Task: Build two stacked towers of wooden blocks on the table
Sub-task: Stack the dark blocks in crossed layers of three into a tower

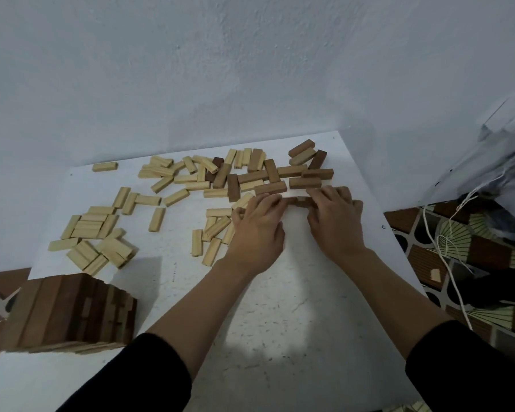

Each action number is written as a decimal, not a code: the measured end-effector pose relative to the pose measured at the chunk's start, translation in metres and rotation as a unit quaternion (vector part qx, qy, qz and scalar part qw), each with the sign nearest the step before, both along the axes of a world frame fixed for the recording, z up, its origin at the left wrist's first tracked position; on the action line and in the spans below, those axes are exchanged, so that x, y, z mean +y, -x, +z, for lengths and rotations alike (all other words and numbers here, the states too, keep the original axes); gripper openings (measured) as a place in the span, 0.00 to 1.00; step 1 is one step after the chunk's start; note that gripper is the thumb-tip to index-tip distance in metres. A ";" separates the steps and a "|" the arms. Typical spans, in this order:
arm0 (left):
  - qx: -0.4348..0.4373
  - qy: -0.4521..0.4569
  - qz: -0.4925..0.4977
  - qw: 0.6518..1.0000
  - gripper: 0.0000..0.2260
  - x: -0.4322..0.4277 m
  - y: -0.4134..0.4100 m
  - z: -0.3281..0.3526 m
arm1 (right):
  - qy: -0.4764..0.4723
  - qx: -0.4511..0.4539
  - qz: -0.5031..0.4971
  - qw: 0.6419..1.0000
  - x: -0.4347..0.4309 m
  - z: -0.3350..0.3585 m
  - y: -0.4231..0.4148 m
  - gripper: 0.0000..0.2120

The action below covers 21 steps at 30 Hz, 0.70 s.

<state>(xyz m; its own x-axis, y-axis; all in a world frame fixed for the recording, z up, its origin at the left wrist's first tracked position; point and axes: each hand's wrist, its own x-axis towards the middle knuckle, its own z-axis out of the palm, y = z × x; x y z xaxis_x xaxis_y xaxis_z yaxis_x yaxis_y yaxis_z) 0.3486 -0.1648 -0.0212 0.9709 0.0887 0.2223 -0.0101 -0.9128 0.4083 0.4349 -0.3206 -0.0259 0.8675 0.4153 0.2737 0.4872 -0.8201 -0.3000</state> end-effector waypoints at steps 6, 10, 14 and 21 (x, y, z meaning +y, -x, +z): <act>0.015 0.033 -0.035 0.999 0.19 -0.005 0.027 0.001 | -0.089 0.035 -0.006 0.995 -0.013 -0.003 0.014 0.11; 0.058 -0.031 -0.051 0.997 0.24 -0.016 0.043 0.003 | -0.133 0.070 -0.023 0.988 -0.022 -0.001 0.027 0.15; 0.036 -0.040 -0.101 0.993 0.21 -0.020 0.067 0.007 | -0.186 0.102 -0.022 0.977 -0.027 0.005 0.048 0.14; 0.006 0.025 -0.142 0.990 0.16 -0.009 0.121 0.009 | -0.189 0.144 0.035 0.971 -0.026 0.007 0.099 0.10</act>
